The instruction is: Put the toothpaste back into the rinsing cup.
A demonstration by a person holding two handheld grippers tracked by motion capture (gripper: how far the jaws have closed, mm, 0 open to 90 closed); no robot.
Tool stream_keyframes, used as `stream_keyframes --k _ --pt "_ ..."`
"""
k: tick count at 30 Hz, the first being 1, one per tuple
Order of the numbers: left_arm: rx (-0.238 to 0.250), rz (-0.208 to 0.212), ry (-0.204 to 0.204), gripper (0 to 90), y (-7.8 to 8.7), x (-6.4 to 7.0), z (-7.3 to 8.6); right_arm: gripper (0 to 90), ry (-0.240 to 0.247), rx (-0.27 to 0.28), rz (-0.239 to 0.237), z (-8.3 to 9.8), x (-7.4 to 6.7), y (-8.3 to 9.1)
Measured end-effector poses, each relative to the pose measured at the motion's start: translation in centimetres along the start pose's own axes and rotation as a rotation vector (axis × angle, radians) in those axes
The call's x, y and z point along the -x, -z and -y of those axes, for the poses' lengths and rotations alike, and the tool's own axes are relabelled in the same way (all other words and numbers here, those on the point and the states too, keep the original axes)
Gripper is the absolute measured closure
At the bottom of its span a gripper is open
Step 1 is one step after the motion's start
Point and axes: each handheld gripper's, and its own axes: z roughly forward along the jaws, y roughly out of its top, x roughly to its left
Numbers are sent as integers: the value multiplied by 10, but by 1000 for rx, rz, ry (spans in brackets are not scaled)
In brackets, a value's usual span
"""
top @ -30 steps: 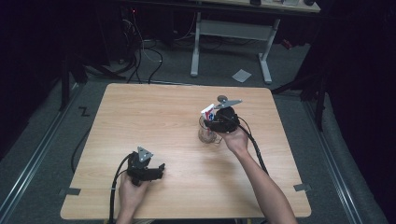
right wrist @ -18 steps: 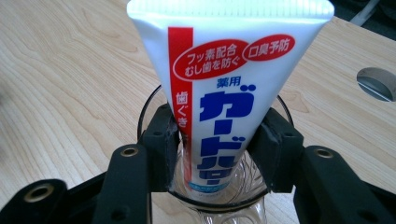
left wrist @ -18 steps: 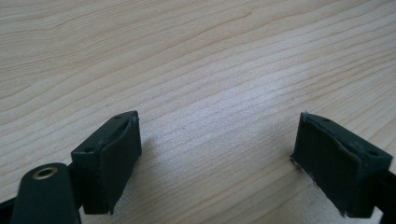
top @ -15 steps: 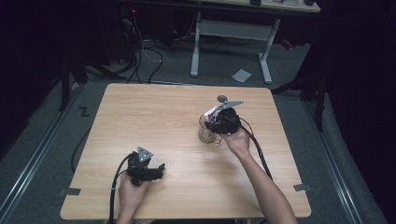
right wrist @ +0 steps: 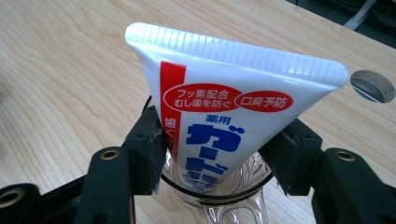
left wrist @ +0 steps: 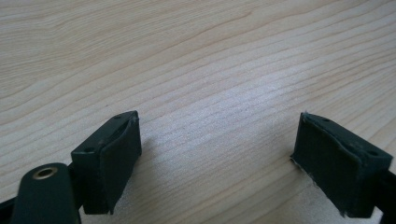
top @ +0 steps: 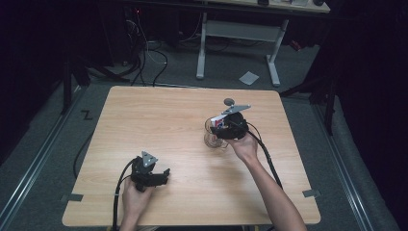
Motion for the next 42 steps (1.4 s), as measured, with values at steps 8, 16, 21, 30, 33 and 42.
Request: stream_keyframes --k 8,16,21,30,33,42 --pt "0 0 0 153 0 0 0 419 8 12 6 1 -2 2" --pt "0 0 0 153 0 0 0 381 -21 36 -15 4 -1 5" --pt "0 0 1 153 0 0 0 372 -18 40 -19 5 -3 8" --pt "0 0 1 153 0 0 0 371 -17 72 -36 5 -4 14" --pt "0 0 1 152 0 0 0 371 -15 78 -34 6 -4 16" --pt "0 0 1 153 0 0 0 371 -26 97 -47 8 -2 23"
